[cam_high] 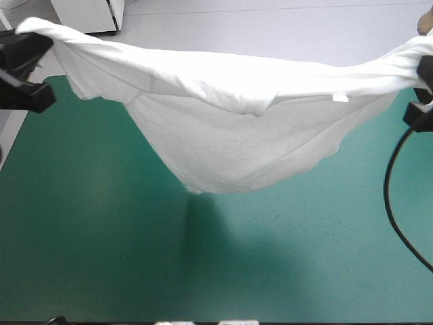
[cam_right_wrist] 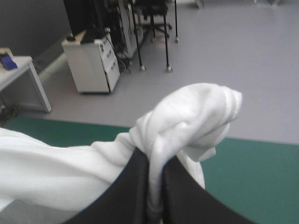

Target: Fold the cloth

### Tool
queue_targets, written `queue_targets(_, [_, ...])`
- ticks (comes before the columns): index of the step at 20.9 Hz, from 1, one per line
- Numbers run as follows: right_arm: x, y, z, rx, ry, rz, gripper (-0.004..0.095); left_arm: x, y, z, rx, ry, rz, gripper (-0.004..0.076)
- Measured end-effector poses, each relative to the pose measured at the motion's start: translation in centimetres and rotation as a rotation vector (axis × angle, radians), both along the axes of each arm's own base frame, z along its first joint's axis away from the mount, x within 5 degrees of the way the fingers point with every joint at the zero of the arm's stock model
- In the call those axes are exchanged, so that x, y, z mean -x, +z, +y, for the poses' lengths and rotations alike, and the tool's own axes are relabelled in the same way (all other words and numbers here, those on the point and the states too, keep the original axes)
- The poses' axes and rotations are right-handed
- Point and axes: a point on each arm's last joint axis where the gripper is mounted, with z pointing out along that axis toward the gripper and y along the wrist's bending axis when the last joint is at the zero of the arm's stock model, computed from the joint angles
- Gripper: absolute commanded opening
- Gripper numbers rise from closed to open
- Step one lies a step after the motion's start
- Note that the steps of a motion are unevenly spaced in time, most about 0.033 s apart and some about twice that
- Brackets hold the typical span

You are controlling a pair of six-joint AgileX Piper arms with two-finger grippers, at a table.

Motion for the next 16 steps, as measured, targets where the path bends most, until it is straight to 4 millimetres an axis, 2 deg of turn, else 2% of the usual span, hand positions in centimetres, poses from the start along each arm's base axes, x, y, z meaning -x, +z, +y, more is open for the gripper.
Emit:
queue_targets(4, [3.8, 3.3, 0.0, -0.029, 0.042, -0.188, -0.0015, 3.4, 2.2, 1.5, 0.072, -0.084, -0.136, -0.001])
queue_targets(6, [4.7, 3.9, -0.1, -0.033, 0.045, -0.228, -0.0015, 3.9, 2.4, 1.7, 0.075, -0.098, -0.145, -0.001])
queue_targets(9, [4.7, 3.9, 0.0, -0.048, 0.047, -0.224, -0.0015, 3.7, 2.2, 1.5, 0.059, -0.1, -0.13, -0.001])
queue_targets(12, [2.3, 2.6, 0.2, -0.07, 0.038, -0.121, -0.0015, 1.6, 0.7, 0.3, -0.004, -0.077, -0.049, -0.001])
queue_targets(16, [-3.2, -1.6, 0.7, -0.068, 0.023, 0.124, -0.0015, -2.9, -3.6, -2.3, -0.127, -0.021, 0.148, -0.001])
